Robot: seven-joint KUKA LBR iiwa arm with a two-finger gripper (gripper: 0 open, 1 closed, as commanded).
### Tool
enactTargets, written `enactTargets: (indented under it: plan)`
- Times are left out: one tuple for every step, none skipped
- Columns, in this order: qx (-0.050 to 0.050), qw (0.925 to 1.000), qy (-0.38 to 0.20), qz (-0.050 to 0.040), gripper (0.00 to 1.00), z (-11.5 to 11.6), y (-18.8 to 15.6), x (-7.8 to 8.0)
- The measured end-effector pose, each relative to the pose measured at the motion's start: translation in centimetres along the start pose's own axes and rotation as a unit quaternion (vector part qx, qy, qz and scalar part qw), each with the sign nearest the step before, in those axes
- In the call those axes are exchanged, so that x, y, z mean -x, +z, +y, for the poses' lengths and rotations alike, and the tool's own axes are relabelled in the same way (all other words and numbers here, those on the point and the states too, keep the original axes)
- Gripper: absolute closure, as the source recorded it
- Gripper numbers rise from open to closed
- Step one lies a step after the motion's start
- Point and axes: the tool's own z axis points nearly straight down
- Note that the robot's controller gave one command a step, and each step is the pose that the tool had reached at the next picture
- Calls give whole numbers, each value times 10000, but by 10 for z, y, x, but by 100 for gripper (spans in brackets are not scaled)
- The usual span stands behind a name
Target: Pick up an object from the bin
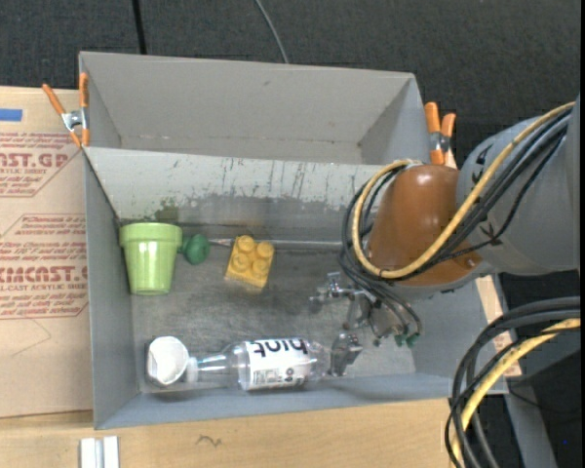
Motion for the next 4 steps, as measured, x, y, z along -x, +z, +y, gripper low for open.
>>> enactTargets:
  plan:
    - [-15,9978,-657,-45,0,25,4,13]
    - [-34,9959,-894,-109,0,88,40,11]
    - [-38,9791,-2032,-111,100,128,38,26]
    - [-38,9790,-2034,-111,100,128,38,26]
